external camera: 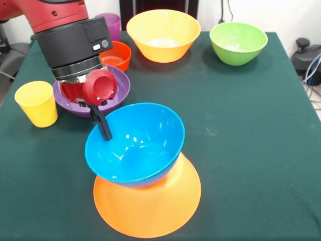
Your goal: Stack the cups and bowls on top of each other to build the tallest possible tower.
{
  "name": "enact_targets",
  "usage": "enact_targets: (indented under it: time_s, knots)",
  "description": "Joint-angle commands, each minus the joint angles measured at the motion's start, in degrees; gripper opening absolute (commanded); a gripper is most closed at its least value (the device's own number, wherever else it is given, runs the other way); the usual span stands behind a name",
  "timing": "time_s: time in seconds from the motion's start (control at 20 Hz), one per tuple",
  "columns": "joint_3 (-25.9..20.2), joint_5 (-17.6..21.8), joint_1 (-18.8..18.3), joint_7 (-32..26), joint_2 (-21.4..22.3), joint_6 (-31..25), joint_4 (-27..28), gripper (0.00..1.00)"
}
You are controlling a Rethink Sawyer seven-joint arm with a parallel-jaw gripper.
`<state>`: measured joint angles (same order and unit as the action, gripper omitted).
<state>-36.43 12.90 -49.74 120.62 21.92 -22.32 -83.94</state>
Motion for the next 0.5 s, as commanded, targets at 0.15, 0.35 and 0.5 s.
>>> enact_targets:
  time_s: [0.15,0.35,0.5]
  knots:
    - [-0.6,4.9,3.7,-1.9,1.2,2.8,-4.2,0.00]
    - [0.1,5.4,4.8,-0.4,1.6,4.4,-4.7,0.00]
    - [0.2,5.4,5.2,-0.2,1.6,4.2,-4.2,0.00]
